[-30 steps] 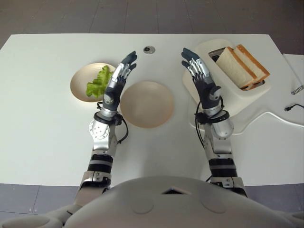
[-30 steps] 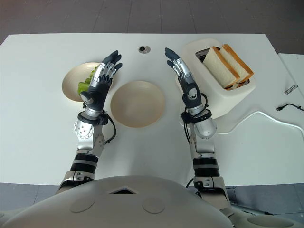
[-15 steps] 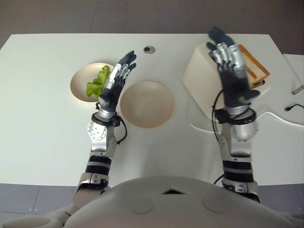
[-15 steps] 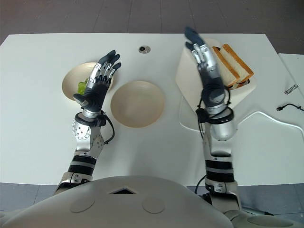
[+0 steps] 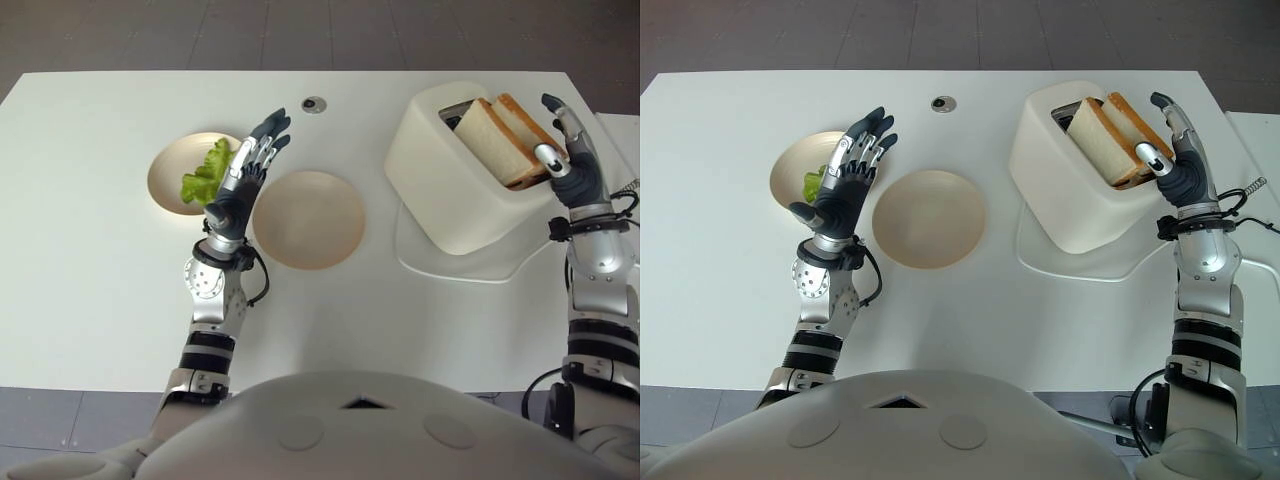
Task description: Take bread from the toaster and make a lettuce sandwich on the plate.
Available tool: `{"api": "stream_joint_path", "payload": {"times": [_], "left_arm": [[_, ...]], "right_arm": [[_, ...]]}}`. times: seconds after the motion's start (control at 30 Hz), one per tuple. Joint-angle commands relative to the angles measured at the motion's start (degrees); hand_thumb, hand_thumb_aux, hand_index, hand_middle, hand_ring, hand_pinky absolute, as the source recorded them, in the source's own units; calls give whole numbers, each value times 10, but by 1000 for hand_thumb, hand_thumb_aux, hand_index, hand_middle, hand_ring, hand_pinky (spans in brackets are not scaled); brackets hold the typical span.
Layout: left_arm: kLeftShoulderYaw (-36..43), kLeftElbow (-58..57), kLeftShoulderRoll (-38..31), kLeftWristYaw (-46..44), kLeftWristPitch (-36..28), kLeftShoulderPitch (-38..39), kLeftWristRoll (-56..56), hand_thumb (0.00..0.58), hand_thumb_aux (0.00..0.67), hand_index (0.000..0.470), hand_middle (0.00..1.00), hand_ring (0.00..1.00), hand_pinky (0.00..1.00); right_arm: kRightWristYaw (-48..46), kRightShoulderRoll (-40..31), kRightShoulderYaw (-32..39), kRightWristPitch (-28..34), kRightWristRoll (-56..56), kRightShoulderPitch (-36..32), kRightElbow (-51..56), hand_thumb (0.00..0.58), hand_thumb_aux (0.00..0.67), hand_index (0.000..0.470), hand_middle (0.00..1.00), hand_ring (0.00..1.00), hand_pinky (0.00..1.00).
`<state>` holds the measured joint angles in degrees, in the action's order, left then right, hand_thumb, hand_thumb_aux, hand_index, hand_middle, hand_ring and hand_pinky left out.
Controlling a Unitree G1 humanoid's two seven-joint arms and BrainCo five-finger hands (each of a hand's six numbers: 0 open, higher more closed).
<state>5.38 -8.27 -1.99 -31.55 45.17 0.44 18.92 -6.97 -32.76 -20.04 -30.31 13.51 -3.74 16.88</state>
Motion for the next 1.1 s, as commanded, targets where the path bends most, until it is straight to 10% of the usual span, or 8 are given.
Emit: {"api": "stream_joint_path", "payload": {"times": [0.03, 0.17, 0.4, 0.5, 0.6, 0.7, 0.73, 1.1], "left_arm": [[3, -4, 0, -3, -5, 3, 2, 0, 0, 0, 0, 0, 0], [3, -1, 0, -3, -6, 7, 1, 0, 0, 0, 0, 0, 0], [9, 0, 0, -6, -5, 12, 0, 0, 0, 0, 0, 0, 0], [10, 0, 0, -5, -3, 13, -1, 0, 0, 0, 0, 0, 0], [9, -4, 0, -2, -1, 10, -5, 0, 0, 0, 0, 0, 0], [-28, -32, -10, 60, 9, -15, -105, 0, 0, 0, 0, 0, 0], [-47, -37, -17, 95, 10, -26, -158, 0, 0, 0, 0, 0, 0], [-99, -120, -230, 508, -278, -109, -728, 0, 0, 0, 0, 0, 0]], "right_arm": [[-15, 2, 23, 9, -24, -2, 6, 212, 137, 96, 0, 0, 0], [-17, -12, 27, 2, -32, 7, 13, 443, 344, 241, 0, 0, 0], [-41, -49, 31, 6, -31, 51, -20, 503, 426, 299, 0, 0, 0], [-43, -56, 35, 16, -32, 45, -44, 580, 670, 470, 0, 0, 0], [-31, -56, 31, 28, -34, 21, -69, 580, 670, 470, 216, 216, 216], [-12, -57, 30, 41, -26, -19, -86, 580, 670, 470, 929, 929, 929], [-8, -60, 31, 44, -22, -34, -86, 580, 670, 470, 1000, 1000, 1000], [17, -36, 2, 26, -99, -93, -194, 580, 670, 470, 1000, 1000, 1000]]}}
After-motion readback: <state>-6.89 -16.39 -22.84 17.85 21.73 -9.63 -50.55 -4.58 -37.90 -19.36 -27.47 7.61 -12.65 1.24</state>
